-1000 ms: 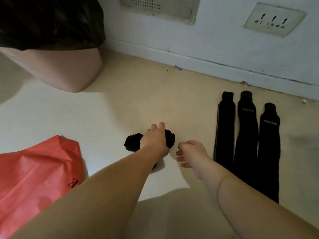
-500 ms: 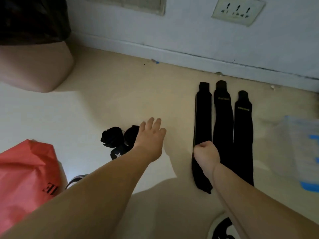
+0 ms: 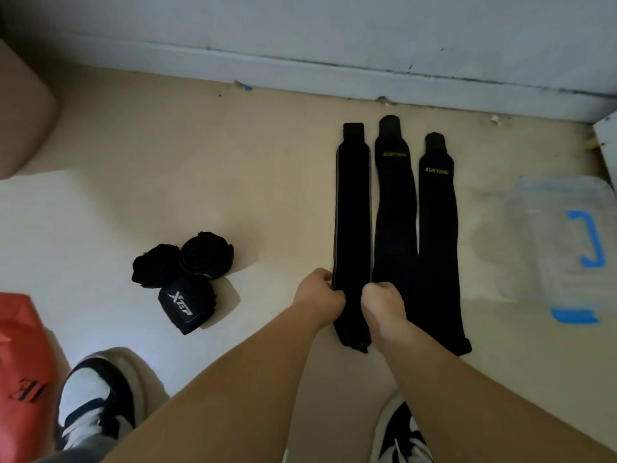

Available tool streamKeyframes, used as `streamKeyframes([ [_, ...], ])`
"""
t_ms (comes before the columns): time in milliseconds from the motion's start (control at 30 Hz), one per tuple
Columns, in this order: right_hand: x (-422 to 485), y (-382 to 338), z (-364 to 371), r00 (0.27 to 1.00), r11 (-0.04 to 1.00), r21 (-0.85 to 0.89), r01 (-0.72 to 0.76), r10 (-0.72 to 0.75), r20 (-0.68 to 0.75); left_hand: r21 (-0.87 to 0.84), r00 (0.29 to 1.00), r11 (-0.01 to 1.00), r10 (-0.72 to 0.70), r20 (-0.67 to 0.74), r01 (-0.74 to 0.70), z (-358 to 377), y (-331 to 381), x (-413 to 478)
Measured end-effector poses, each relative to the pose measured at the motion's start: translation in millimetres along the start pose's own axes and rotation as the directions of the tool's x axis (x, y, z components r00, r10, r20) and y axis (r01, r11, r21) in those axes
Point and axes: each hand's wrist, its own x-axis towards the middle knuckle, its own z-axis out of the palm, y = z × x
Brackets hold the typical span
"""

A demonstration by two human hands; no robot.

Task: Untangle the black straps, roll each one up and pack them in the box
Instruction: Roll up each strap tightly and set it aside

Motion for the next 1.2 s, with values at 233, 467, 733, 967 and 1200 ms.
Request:
streamKeyframes([
  [233, 18, 2, -13, 0.964, 0.969, 0.169, -0.179, 0.139, 0.225, -0.183, 0.997, 0.98, -0.078, 0.008, 0.079, 3, 2, 15],
  [467, 5, -2, -11, 0.995, 0.979, 0.179, -0.099, 0.091, 0.051, -0.405, 0.99, 0.906, -0.138, -0.007, 0.123, -22, 9, 1],
  [733, -57, -25, -7, 0.969, 0.975, 0.216, -0.042, -0.012, 0.245, -0.563, 1.0, 0.826, -0.002, -0.023, -0.012, -68, 16, -44],
  [967, -131, -101, -51, 0.851, 0.915, 0.39, -0.107, -0.118, 0.511, -0.397, 0.956, 0.898, 0.262, 0.13, -0.192, -110, 43, -118],
  [1200, -209, -124, -101, 0.826, 0.95, 0.312, 0.002, -0.178, 0.535, 0.014, 0.841, 0.941, 0.296, 0.452, -0.339, -147, 68, -218],
])
